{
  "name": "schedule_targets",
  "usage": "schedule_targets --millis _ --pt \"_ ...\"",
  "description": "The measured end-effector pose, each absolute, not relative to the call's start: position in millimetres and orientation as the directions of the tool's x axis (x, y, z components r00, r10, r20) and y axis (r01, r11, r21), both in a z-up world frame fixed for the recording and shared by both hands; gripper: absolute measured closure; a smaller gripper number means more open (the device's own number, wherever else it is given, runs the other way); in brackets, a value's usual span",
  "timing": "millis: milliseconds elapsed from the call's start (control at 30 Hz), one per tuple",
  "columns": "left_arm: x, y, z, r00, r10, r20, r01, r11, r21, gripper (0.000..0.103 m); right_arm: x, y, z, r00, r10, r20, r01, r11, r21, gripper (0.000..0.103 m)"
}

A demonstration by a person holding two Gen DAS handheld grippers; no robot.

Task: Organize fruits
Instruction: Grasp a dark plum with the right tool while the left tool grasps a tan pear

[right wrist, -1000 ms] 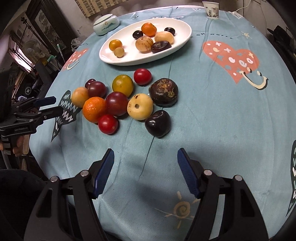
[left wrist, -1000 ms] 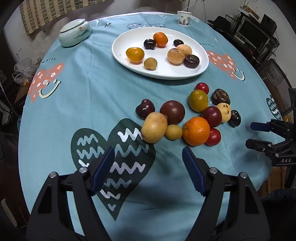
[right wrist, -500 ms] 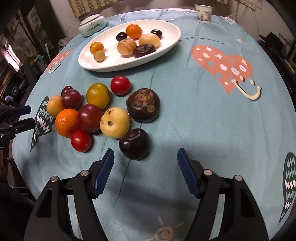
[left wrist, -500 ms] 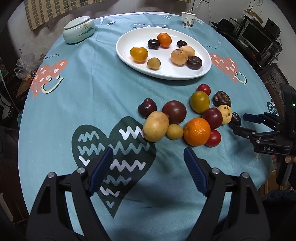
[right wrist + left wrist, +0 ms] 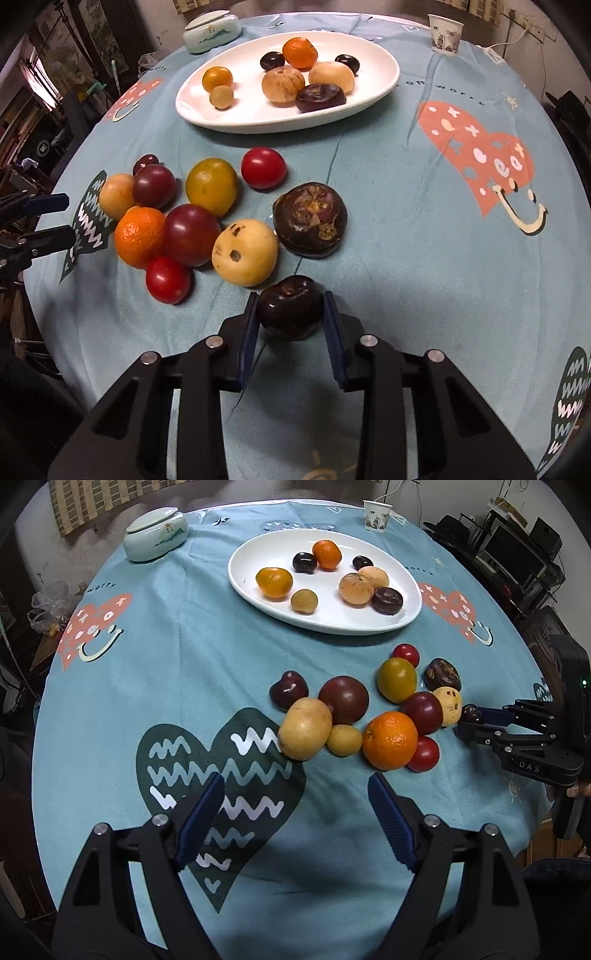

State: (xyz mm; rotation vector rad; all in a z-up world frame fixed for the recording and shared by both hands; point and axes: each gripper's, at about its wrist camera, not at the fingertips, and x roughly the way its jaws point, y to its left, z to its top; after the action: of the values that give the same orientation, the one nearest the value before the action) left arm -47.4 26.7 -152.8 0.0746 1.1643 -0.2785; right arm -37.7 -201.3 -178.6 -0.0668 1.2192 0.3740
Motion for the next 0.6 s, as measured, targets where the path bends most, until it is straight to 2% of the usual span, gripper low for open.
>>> schedule_targets --millis 267,333,400,600 --pt "-26 28 -163 0.384 -0.197 -0.902 0.214 0.969 -0.120 0.022 -50 -203 -174 0.277 0.294 -0.915 -0.291 0.933 0.212 0.069" --pt "-15 29 -168 0.375 -0.195 -0.907 0.182 0.974 -0.134 0.026 -51 -202 -173 0.279 0.295 -0.914 -0.287 0.934 0.213 0.069" --pt "-9 28 -174 0.354 -0.204 -0.913 0.178 0.973 -0.149 0.034 -52 -202 -172 0.283 0.299 -0.911 -0.287 0.933 0.217 0.069" --pt "2 26 -189 0.321 -0.232 -0.918 0.163 0.969 -0.187 0.038 -55 -200 -171 0.279 0.303 -0.911 -0.282 0.933 0.224 0.069"
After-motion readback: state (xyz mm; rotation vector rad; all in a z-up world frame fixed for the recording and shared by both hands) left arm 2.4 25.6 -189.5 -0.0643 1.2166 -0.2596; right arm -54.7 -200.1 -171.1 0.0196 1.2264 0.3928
